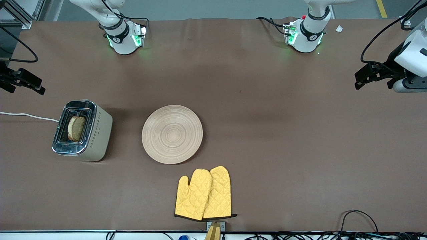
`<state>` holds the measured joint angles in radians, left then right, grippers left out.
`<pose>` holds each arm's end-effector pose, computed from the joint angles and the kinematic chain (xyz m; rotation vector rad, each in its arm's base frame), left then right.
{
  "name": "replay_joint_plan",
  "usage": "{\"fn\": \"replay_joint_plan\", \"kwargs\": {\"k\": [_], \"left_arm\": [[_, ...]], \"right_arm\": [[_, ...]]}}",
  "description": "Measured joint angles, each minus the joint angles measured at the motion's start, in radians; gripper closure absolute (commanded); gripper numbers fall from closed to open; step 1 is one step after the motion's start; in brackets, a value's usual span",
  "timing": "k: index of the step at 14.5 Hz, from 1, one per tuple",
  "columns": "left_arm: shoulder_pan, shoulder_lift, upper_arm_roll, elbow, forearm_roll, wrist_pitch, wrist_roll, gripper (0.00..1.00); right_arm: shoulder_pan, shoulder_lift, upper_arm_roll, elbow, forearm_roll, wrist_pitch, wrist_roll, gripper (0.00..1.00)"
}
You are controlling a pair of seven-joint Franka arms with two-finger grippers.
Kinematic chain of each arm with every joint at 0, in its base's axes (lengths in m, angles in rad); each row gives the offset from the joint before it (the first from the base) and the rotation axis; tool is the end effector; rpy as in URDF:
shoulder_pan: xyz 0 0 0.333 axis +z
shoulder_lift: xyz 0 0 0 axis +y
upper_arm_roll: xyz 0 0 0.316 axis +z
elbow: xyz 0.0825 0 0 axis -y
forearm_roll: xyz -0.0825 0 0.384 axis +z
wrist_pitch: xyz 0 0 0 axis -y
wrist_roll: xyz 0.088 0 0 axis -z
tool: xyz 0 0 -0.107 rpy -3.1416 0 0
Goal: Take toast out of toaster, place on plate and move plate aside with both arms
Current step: 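Lower the right gripper onto the bread slice in the toaster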
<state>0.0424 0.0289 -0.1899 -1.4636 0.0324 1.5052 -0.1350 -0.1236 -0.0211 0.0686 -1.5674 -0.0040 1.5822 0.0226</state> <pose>0.5519 -0.0765 0.6532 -3.1167 0.0157 -0.0263 0.5486 -0.0302 0.6388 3.1327 -0.1216 0.0561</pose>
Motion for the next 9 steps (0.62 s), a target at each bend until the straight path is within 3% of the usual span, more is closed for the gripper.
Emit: {"fn": "replay_joint_plan", "kwargs": {"k": [5,9], "left_arm": [[0.002,-0.001,0.000,0.000,0.001,0.000,0.001,0.00],[0.002,-0.001,0.000,0.001,0.002,0.000,0.002,0.00]], "right_arm": [[0.000,0.000,0.000,-0.003,0.000,0.005,0.000,0.00],[-0.009,0.011,-0.002,-0.084,0.000,0.128,0.000,0.00]]}}
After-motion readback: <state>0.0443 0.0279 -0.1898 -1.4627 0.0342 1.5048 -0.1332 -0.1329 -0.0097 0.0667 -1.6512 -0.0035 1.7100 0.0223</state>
